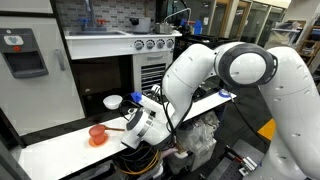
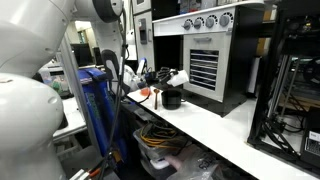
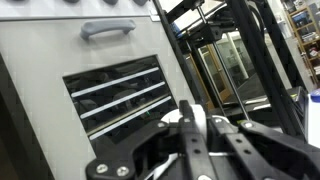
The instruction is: Pour the contents in the white mug into the black mug, use the wooden spoon to stir the contents in the black mug
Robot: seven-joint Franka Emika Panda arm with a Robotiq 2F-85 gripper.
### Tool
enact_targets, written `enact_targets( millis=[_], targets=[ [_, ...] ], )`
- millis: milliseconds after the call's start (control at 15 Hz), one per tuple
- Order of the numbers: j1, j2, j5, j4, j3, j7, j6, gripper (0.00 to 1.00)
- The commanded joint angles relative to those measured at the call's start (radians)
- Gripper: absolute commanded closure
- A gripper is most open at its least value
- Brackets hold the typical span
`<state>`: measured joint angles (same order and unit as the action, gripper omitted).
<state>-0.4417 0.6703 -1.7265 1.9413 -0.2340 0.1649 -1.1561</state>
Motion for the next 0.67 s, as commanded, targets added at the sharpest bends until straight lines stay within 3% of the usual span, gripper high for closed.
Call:
enact_targets(
  millis=[0, 600],
  targets=[
    [0.035, -0.055, 0.068, 0.008, -0.034, -0.044, 0.011, 0.98],
    [0.101, -0.190, 0.293, 0.017, -0.080, -0.212, -0.084, 0.98]
  ],
)
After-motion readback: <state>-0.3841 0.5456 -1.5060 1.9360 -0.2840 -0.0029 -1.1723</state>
